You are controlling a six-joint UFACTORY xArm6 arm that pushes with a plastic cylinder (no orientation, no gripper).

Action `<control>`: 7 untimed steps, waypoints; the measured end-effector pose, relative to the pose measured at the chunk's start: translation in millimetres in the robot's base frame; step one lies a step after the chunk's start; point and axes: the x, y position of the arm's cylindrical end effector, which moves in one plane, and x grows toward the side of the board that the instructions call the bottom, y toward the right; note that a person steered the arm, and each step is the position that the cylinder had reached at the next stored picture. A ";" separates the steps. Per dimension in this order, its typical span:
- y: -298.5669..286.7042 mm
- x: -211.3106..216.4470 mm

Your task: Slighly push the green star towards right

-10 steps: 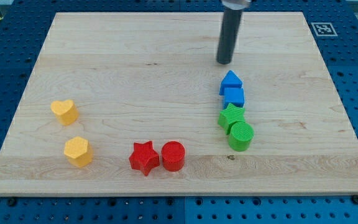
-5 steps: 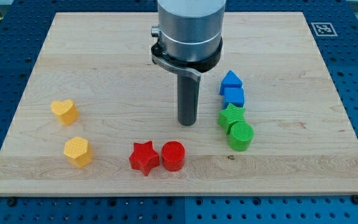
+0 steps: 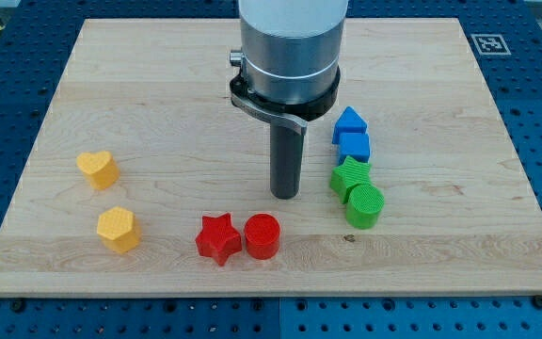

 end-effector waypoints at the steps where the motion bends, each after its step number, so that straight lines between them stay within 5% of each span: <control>1: 3.7 0.0; 7: 54.1 -0.3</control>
